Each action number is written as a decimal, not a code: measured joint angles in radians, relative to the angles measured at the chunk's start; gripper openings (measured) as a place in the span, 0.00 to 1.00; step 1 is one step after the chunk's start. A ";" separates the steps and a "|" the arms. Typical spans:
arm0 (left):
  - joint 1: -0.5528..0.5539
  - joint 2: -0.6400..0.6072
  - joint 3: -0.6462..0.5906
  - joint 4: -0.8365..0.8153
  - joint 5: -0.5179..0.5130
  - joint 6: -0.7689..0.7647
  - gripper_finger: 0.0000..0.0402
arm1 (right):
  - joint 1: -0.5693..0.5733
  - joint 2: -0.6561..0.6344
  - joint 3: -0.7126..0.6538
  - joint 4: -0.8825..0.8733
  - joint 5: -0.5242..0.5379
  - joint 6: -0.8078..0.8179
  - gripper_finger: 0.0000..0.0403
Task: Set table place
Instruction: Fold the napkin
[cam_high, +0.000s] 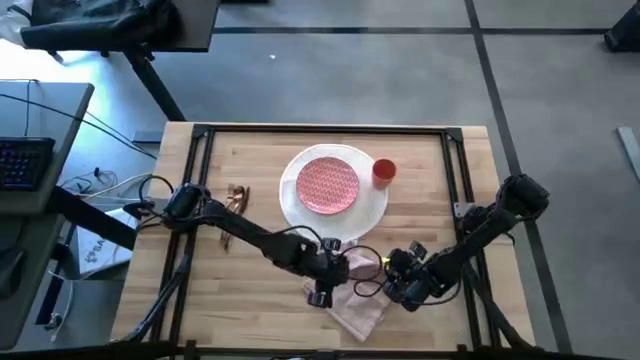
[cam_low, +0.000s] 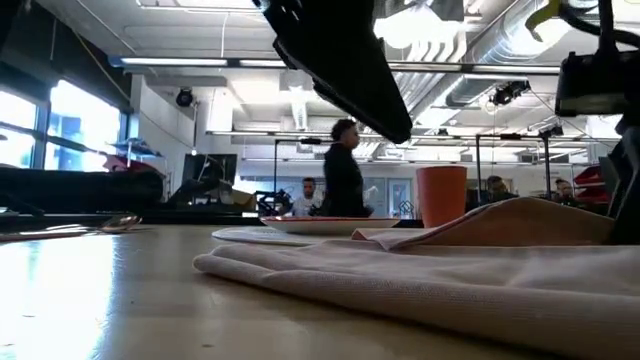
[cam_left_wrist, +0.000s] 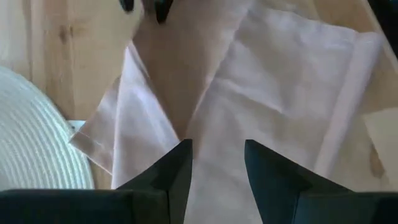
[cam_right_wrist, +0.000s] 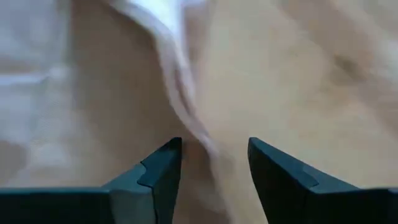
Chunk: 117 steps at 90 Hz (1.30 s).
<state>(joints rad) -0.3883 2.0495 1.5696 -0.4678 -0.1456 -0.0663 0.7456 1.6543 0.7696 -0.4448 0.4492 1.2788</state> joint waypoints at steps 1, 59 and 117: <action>-0.002 0.000 0.000 0.001 -0.001 0.002 0.33 | 0.000 0.000 -0.002 0.008 0.000 0.000 0.35; -0.003 0.154 0.001 0.359 -0.280 0.161 0.49 | 0.003 -0.003 0.167 -0.238 -0.032 0.002 0.00; 0.012 0.209 0.001 0.246 -0.456 0.066 0.31 | 0.073 -0.004 0.268 -0.298 0.014 0.023 0.00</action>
<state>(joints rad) -0.3767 2.2585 1.5703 -0.2217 -0.6012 -0.0008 0.8182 1.6505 1.0372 -0.7427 0.4635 1.3020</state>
